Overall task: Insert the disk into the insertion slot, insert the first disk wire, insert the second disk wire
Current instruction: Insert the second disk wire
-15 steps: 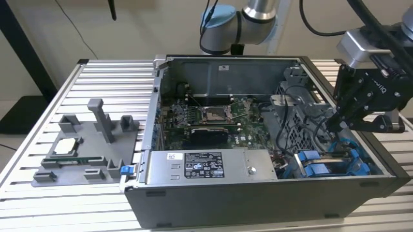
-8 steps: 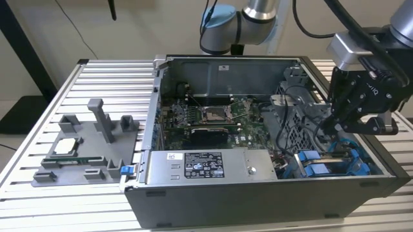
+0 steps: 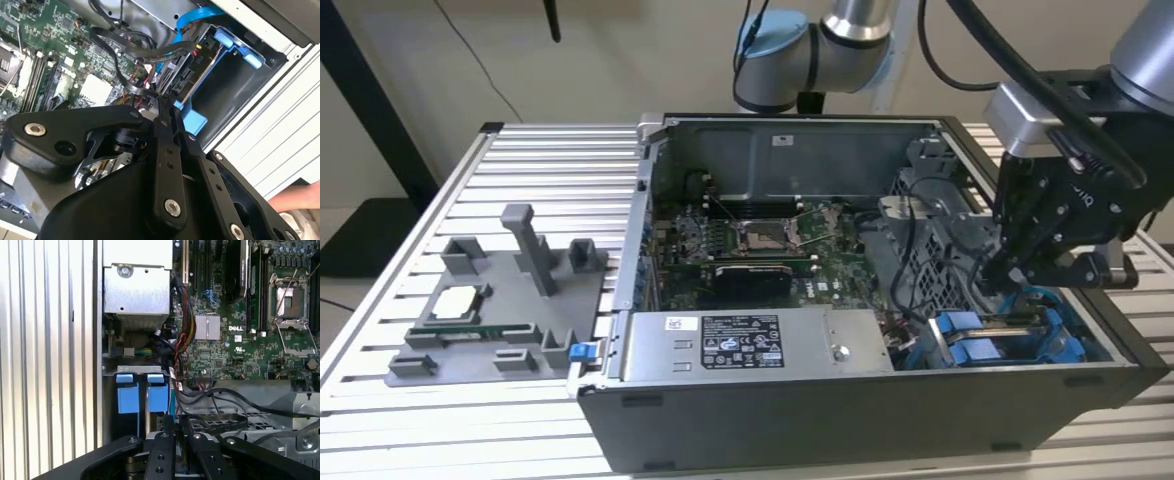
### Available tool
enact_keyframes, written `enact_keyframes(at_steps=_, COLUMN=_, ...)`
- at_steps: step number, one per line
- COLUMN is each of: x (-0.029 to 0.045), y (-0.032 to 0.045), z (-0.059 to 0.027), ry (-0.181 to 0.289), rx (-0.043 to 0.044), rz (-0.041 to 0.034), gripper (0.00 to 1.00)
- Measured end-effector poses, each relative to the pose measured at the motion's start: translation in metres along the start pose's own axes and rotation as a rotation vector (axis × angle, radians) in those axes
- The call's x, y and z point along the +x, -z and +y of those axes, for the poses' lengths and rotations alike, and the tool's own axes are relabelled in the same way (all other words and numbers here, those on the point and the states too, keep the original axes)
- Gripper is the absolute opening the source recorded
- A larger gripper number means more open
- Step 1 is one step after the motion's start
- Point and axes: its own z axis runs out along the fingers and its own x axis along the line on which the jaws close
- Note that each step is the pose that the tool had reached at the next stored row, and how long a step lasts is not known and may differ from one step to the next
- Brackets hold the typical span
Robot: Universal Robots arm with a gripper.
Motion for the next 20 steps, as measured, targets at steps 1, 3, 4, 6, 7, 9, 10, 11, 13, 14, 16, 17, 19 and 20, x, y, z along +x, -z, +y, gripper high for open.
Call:
enact_keyframes(at_steps=1, x=0.0001, y=-0.0010, z=-0.0001, ry=-0.003, rx=0.0012, rz=0.0022, gripper=0.00)
enact_keyframes(at_steps=3, x=0.0003, y=-0.0036, z=-0.0002, ry=-0.010, rx=0.0033, rz=0.0038, gripper=0.00)
enact_keyframes(at_steps=4, x=0.0005, y=-0.0047, z=-0.0002, ry=-0.013, rx=0.0038, rz=0.0038, gripper=0.00)
enact_keyframes(at_steps=6, x=0.0007, y=-0.0067, z=-0.0003, ry=-0.016, rx=0.0042, rz=0.0037, gripper=0.00)
enact_keyframes(at_steps=7, x=0.0008, y=-0.0074, z=-0.0003, ry=-0.016, rx=0.0042, rz=0.0039, gripper=0.00)
enact_keyframes(at_steps=9, x=0.0006, y=-0.0088, z=-0.0010, ry=-0.015, rx=0.0042, rz=0.0039, gripper=0.00)
enact_keyframes(at_steps=10, x=0.0006, y=-0.0094, z=-0.0014, ry=-0.014, rx=0.0041, rz=0.0038, gripper=0.00)
enact_keyframes(at_steps=11, x=0.0005, y=-0.0099, z=-0.0021, ry=-0.012, rx=0.0039, rz=0.0038, gripper=0.00)
enact_keyframes(at_steps=13, x=0.0007, y=-0.0116, z=-0.0036, ry=-0.005, rx=0.0034, rz=0.0040, gripper=0.00)
enact_keyframes(at_steps=14, x=0.0008, y=-0.0126, z=-0.0042, ry=-0.002, rx=0.0042, rz=0.0042, gripper=0.00)
enact_keyframes(at_steps=16, x=0.0010, y=-0.0150, z=-0.0046, ry=0.000, rx=0.0079, rz=0.0062, gripper=0.00)
enact_keyframes(at_steps=17, x=0.0011, y=-0.0162, z=-0.0049, ry=0.000, rx=0.0094, rz=0.0077, gripper=0.00)
enact_keyframes(at_steps=19, x=0.0014, y=-0.0185, z=-0.0054, ry=0.000, rx=0.0129, rz=0.0095, gripper=0.00)
enact_keyframes(at_steps=20, x=0.0015, y=-0.0194, z=-0.0057, ry=0.001, rx=0.0157, rz=0.0098, gripper=0.00)
